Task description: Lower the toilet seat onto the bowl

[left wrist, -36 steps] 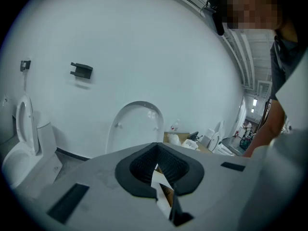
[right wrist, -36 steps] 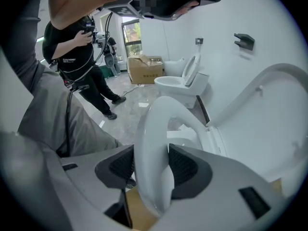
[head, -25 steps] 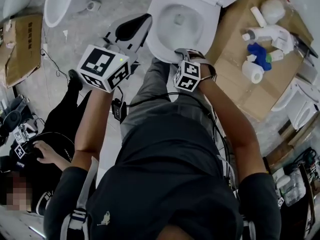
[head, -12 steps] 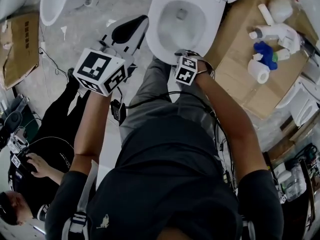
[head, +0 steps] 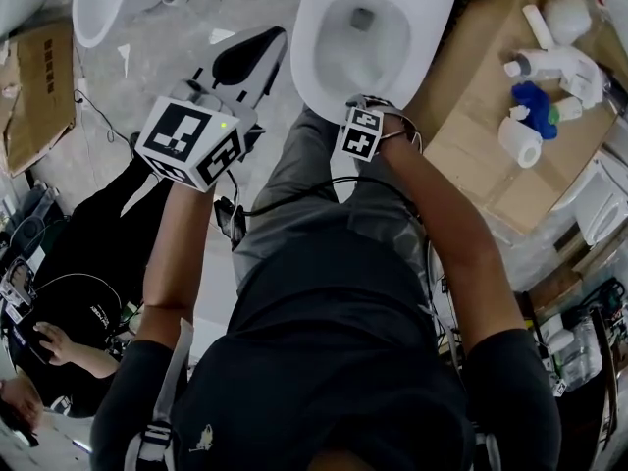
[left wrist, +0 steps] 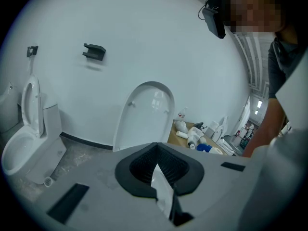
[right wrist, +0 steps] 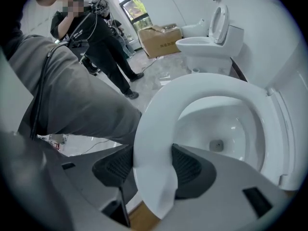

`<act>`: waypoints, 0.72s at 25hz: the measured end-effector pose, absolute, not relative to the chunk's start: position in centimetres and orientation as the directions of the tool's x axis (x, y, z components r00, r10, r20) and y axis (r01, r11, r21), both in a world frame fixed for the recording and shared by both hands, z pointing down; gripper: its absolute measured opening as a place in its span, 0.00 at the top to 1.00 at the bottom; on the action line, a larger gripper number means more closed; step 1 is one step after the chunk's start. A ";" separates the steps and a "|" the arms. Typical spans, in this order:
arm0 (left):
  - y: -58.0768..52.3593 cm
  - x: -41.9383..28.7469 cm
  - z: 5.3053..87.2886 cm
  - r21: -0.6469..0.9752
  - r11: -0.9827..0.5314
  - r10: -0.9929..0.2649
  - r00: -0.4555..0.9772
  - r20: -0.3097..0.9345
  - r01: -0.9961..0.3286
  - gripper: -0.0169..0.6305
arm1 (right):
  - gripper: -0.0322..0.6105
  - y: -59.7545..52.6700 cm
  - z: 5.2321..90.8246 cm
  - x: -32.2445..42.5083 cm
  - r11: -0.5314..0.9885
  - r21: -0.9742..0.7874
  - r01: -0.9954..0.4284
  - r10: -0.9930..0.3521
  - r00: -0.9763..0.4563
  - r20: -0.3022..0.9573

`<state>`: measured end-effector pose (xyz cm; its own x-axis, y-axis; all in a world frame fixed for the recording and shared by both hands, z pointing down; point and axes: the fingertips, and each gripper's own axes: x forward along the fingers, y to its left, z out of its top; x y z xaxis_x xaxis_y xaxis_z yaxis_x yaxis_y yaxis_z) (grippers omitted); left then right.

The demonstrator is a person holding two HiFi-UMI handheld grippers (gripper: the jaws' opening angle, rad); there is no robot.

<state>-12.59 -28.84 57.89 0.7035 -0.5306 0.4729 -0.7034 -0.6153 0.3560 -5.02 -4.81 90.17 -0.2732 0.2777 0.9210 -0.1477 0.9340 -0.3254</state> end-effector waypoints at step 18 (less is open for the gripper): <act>-28.3 -12.6 62.1 0.364 -0.599 -0.513 0.691 0.510 -0.713 0.97 | 0.56 -3.7 97.4 -5.2 0.880 -0.433 -0.195 0.381 -0.257 0.888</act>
<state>-12.59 -28.28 62.14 0.6908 -0.5127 0.5098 -0.7132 -0.5993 0.3635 -5.22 -3.71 97.44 -0.2568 0.3806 0.8884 -0.1947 0.8800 -0.4333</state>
